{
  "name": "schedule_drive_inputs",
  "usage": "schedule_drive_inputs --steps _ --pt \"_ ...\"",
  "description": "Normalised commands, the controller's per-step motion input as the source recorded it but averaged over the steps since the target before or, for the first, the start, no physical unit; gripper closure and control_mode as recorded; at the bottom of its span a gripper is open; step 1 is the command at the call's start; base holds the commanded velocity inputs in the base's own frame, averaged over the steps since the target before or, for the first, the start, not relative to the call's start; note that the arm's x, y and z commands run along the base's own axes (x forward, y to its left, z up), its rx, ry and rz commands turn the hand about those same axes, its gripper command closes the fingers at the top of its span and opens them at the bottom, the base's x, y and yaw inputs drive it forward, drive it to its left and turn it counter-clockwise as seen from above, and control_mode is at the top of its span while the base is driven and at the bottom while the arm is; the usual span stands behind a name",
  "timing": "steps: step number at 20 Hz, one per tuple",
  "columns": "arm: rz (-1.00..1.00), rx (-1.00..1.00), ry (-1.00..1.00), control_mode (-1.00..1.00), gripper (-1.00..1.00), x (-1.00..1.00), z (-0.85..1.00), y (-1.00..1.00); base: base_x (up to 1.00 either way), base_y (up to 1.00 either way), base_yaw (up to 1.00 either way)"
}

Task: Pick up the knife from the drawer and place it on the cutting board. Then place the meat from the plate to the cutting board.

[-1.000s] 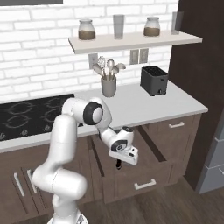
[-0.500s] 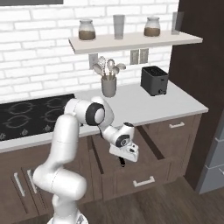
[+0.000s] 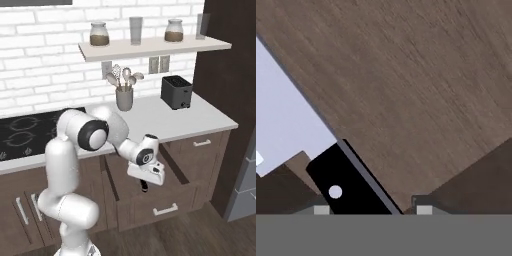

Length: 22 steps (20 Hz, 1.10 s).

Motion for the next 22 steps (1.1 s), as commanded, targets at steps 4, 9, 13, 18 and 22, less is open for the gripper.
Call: schedule_drive_inputs --steps 4,9,13,18,22 --pt "0.0 -0.01 -0.01 -1.0 1.0 -1.0 0.84 -0.23 0.0 0.0 0.0" --pt "0.0 0.0 -0.11 -1.0 1.0 -1.0 0.64 -0.19 0.0 0.0 0.0" --pt "-0.04 0.0 -0.05 -1.0 1.0 -0.98 0.89 -0.25 0.0 0.0 0.0" --pt "-0.05 0.0 -0.07 -1.0 1.0 -0.91 1.0 -0.2 0.0 0.0 0.0" --pt "-0.02 0.0 -0.06 -1.0 1.0 -0.57 1.0 -0.01 0.0 0.0 0.0"
